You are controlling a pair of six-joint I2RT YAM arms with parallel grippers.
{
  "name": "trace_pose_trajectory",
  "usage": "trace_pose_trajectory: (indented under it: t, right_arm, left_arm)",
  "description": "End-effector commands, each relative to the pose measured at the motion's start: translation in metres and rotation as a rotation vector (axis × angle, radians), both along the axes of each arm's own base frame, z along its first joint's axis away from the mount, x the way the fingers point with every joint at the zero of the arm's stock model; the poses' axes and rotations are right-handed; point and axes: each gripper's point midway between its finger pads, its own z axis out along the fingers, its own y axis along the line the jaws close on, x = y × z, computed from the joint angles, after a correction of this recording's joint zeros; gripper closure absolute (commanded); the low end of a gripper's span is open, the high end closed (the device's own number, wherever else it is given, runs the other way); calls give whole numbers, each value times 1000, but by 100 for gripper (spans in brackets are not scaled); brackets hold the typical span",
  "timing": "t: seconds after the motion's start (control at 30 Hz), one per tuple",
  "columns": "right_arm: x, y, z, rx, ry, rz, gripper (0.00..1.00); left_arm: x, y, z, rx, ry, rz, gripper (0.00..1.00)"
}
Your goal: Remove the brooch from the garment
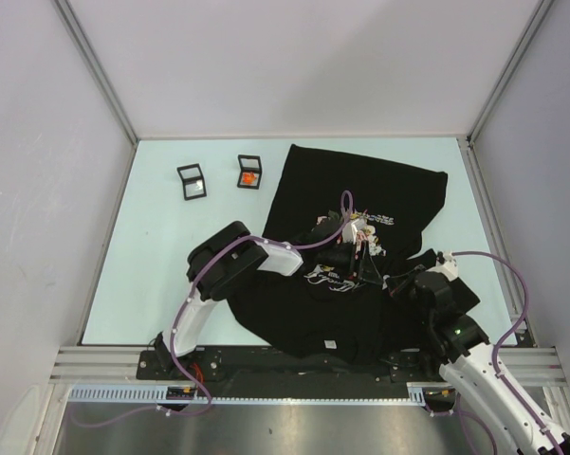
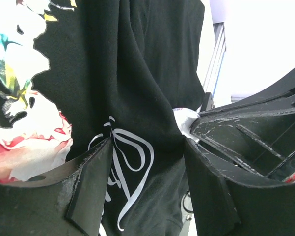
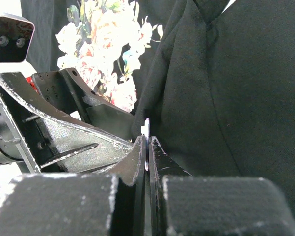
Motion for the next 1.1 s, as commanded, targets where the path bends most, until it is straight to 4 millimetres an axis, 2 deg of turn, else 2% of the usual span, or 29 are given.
trace_pose_trajectory:
  t: [0.0, 0.2, 0.37, 0.6, 0.7, 0.8, 0.9, 1.0, 1.07]
  right_arm:
    - [6, 5, 12, 11, -48, 16, 100]
    - [4, 6, 11, 5, -46, 24, 100]
    - [4, 7, 13, 6, -54, 26, 100]
    - [8, 13, 16, 9, -68, 42, 100]
    - [8, 14, 16, 7, -74, 43, 100]
    - [9, 14, 19, 11, -84, 41, 100]
    - [10, 17, 22, 25, -107, 52, 100]
    - [11, 19, 28, 50, -150, 52, 100]
    - [12, 19, 30, 60, -168, 53, 100]
  left_arm:
    - [-4, -8, -2, -15, 44, -8, 34]
    - [-3, -13, -1, -43, 115, 20, 30]
    - [-4, -11, -5, -30, 115, 29, 40]
    - [1, -11, -11, 6, 108, 50, 39]
    - [2, -10, -13, 20, 99, 53, 42]
    - [3, -7, -18, 42, 84, 59, 48]
    - [3, -5, -23, 57, 82, 66, 60]
    - [5, -4, -23, 64, 62, 69, 65]
    - [6, -2, -26, 87, 50, 78, 71]
